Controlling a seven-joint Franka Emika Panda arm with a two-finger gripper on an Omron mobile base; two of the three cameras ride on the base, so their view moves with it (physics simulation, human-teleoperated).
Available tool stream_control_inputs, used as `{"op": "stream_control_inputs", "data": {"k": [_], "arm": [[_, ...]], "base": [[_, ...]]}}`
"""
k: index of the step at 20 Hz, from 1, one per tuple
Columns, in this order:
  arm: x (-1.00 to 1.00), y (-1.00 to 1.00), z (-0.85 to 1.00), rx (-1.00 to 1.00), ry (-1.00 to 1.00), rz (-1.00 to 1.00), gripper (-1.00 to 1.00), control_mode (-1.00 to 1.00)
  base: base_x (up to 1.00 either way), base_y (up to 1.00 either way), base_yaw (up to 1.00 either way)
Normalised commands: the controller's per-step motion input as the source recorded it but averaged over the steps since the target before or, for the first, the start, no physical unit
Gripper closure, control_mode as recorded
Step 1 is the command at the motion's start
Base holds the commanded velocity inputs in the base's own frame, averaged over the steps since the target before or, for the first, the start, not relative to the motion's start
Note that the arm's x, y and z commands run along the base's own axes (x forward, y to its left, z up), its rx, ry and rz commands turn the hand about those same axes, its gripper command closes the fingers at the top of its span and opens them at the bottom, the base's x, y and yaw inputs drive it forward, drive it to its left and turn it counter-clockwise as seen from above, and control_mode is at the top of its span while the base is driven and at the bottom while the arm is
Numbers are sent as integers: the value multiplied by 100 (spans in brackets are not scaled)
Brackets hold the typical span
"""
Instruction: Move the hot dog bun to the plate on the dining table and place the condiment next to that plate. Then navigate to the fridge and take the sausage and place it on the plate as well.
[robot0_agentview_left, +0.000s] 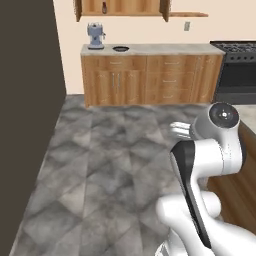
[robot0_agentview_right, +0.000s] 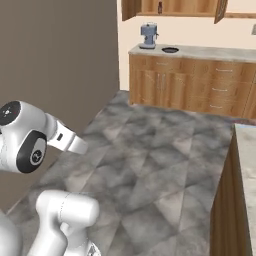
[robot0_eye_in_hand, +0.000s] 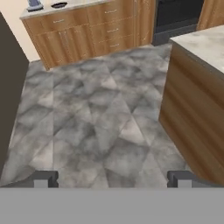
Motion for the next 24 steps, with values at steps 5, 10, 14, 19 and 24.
{"op": "stream_control_inputs", "data": {"k": [5, 10, 14, 19, 24], "arm": [[0, 0, 0, 0, 0, 0, -100, 100], [0, 0, 0, 0, 0, 0, -100, 100], [0, 0, 0, 0, 0, 0, -100, 100], [0, 0, 0, 0, 0, 0, -100, 100], [0, 0, 0, 0, 0, 0, -100, 100]], "base": [[100, -20, 0], [100, -25, 0], [100, -25, 0], [100, -26, 0], [100, -29, 1]]}}
